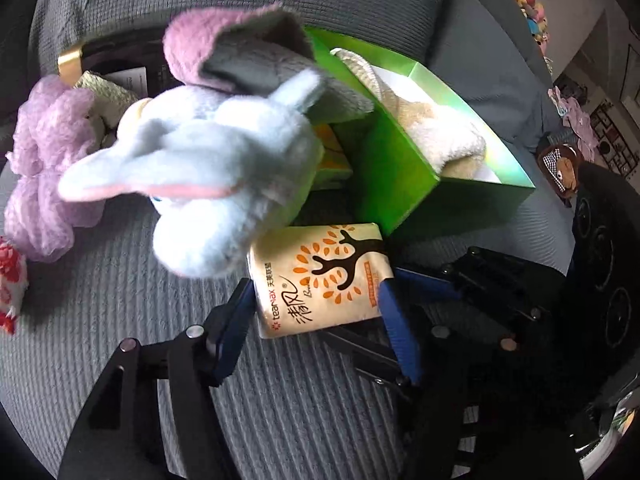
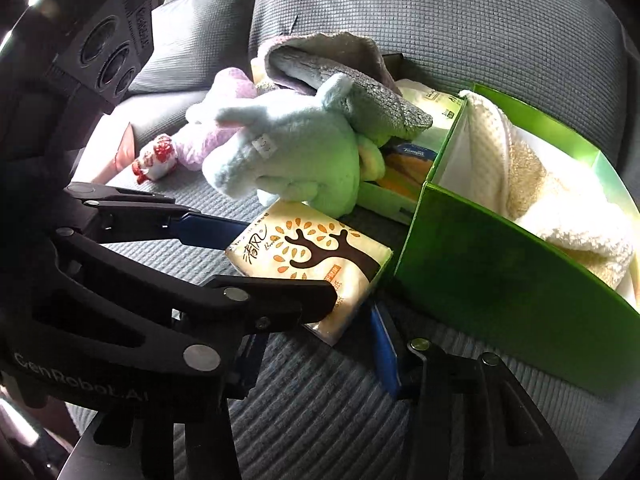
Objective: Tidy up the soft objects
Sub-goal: 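Grasp the tree-print tissue pack with the right gripper and lift it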
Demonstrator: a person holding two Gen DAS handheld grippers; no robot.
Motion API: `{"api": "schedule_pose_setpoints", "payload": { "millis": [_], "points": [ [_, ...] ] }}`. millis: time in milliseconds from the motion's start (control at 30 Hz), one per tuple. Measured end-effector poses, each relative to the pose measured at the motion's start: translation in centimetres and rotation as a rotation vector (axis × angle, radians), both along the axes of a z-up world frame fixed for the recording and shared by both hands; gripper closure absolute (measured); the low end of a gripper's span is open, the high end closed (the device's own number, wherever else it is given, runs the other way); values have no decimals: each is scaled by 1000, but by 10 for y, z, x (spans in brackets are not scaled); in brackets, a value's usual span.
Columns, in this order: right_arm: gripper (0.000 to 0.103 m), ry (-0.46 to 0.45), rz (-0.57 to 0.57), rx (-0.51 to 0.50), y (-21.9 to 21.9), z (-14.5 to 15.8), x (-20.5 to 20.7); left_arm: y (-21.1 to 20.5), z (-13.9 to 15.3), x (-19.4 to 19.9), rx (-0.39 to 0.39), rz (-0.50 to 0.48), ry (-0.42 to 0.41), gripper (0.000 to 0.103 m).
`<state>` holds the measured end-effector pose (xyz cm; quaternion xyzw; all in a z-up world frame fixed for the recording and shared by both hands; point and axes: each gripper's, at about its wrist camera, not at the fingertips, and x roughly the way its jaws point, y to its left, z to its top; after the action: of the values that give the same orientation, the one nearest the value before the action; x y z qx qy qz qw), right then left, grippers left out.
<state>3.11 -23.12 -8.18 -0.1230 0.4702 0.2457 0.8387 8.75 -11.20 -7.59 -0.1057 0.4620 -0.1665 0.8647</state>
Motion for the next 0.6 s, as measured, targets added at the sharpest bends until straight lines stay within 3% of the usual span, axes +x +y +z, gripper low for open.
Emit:
{"api": "schedule_pose_setpoints", "payload": {
  "millis": [400,600],
  "points": [
    [54,-101,15,54,25,44,-42,15,52,-54,81,25,-139,41],
    [54,-162,18,74,41,68,-57,24,70,-65,78,40,-181,41]
  ]
}}
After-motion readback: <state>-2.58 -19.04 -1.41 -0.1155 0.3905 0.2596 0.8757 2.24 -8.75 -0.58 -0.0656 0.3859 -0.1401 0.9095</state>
